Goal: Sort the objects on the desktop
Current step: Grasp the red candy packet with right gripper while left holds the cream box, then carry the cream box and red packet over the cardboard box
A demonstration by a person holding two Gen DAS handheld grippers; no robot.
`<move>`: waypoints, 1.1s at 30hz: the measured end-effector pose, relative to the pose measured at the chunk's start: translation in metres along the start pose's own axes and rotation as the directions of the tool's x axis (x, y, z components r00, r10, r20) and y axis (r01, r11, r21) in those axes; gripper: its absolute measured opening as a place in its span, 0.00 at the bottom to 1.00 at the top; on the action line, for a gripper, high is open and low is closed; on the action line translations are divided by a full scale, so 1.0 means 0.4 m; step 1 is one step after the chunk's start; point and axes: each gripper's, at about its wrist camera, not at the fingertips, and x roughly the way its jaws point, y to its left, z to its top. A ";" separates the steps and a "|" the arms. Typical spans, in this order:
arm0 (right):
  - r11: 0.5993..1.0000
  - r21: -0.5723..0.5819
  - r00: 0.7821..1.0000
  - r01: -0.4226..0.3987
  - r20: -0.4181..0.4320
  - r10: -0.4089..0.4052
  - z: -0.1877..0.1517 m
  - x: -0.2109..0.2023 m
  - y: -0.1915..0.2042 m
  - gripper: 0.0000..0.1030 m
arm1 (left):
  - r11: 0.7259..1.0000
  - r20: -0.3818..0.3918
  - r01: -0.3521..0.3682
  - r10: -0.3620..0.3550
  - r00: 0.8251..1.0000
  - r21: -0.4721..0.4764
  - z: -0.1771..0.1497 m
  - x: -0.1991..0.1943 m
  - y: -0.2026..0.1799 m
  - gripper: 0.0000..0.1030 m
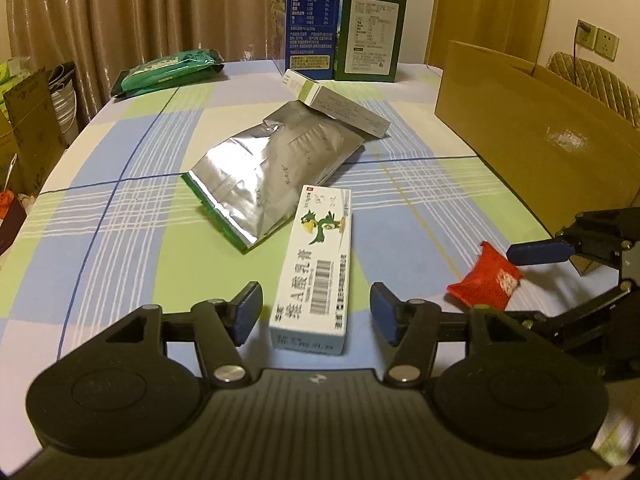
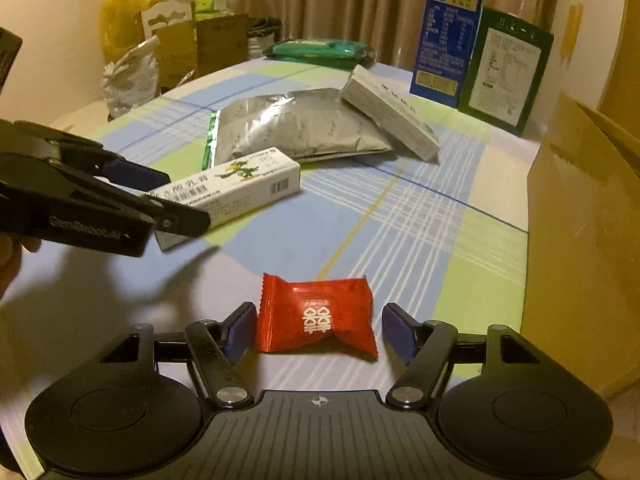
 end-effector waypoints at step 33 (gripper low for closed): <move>0.995 0.104 1.000 0.007 0.016 -0.009 0.026 -0.002 -0.020 0.39 | 0.999 -0.050 0.015 -0.013 0.999 0.029 0.034 0.080 -0.011 0.51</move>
